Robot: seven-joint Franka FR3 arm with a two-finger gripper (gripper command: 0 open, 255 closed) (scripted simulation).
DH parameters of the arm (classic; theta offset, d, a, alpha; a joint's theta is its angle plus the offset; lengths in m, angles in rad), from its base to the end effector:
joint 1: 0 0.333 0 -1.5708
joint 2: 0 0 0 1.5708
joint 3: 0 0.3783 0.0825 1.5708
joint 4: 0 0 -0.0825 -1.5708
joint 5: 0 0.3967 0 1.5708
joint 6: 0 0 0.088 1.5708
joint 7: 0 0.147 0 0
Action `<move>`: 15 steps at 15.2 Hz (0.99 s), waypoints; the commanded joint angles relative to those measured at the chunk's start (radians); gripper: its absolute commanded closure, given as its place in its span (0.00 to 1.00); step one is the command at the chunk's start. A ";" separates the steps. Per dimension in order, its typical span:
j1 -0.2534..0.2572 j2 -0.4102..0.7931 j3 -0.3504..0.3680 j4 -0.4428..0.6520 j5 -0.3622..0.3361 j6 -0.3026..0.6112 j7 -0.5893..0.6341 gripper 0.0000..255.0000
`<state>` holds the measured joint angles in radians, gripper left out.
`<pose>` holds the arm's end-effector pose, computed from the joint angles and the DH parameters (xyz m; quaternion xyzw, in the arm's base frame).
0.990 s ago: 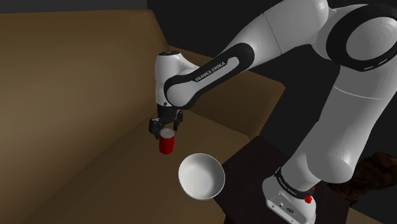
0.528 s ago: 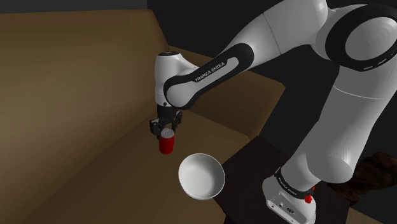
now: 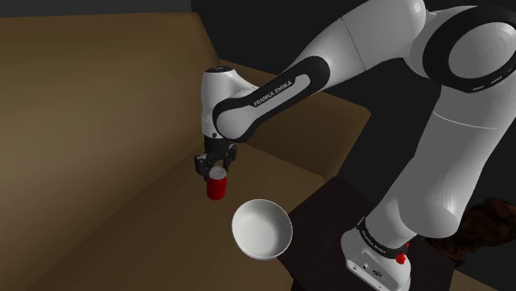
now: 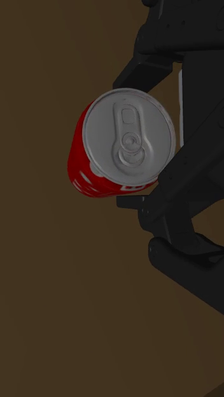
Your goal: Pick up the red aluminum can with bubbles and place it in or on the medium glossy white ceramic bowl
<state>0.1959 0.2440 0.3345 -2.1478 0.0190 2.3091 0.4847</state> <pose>0.4997 0.2910 0.3000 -0.9982 -0.0130 0.0531 0.0238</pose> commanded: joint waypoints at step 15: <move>-0.012 -0.117 0.011 0.060 0.042 -0.172 -0.018 1.00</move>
<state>0.1836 0.1363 0.3442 -2.0945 0.0575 2.1523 0.4670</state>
